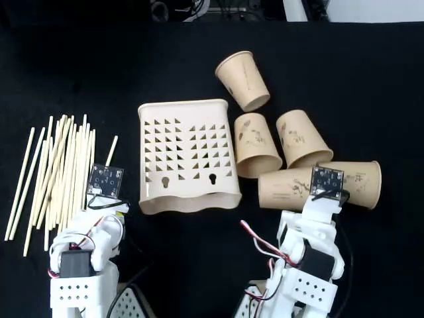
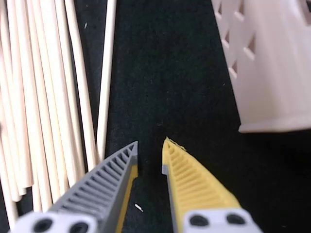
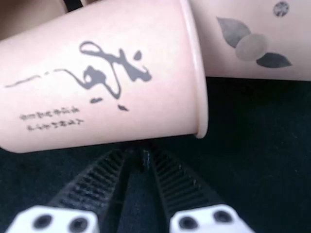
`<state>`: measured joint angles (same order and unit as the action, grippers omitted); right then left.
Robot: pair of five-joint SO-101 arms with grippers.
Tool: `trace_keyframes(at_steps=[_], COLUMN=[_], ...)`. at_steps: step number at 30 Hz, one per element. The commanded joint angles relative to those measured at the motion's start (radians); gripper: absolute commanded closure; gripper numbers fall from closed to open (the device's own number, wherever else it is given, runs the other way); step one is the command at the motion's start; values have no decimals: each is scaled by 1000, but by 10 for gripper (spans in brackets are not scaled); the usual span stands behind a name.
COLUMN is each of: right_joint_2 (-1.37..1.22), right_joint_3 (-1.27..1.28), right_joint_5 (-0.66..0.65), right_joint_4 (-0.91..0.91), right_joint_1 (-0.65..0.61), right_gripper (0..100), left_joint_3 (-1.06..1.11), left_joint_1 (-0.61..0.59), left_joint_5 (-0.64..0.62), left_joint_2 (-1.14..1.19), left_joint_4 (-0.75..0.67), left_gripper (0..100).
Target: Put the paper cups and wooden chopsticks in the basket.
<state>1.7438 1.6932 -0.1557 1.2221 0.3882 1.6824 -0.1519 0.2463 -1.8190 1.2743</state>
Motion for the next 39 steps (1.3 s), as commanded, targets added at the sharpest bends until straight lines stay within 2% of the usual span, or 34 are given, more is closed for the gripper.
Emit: trace_keyframes(at_steps=[1,7,12,19,32,35,37,39], right_joint_2=[4,4,4,4,4,4,4,4], right_joint_3=[-1,-1,-1,-1,-1,-1,-1,-1], right_joint_5=[3,3,3,3,3,3,3,3], right_joint_4=[5,5,5,5,5,5,5,5], right_joint_1=[15,15,15,15,15,15,15,15], right_gripper=[984,984,984,984,984,984,984,984], left_joint_3=[16,16,16,-13,-340,-303,-265,-232], left_joint_1=[4,50,162,153,193,205,202,214], left_joint_5=[-8,-9,-8,-8,-9,-28,-97,-115], left_joint_2=[0,0,0,-2,2,0,0,0], left_joint_4=[0,0,0,-52,-84,-68,-51,-32], left_gripper=[905,903,902,905,897,792,727,720])
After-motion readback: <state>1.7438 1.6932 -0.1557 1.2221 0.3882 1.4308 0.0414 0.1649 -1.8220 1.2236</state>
